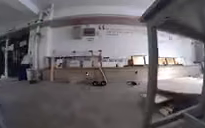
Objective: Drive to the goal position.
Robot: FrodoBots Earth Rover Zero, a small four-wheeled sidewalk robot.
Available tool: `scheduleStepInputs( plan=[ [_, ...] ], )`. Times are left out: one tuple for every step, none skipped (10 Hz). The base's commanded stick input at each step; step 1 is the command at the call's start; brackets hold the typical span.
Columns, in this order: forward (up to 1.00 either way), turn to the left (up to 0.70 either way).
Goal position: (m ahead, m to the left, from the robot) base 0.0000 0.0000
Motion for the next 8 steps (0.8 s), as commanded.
scheduleStepInputs(
  plan=[
    [0.45, 0.27],
    [0.45, 0.27],
    [0.45, 0.27],
    [0.45, 0.27],
    [0.45, 0.27],
    [0.45, 0.27],
    [0.45, 0.27],
    [0.45, 0.23]
  ],
)
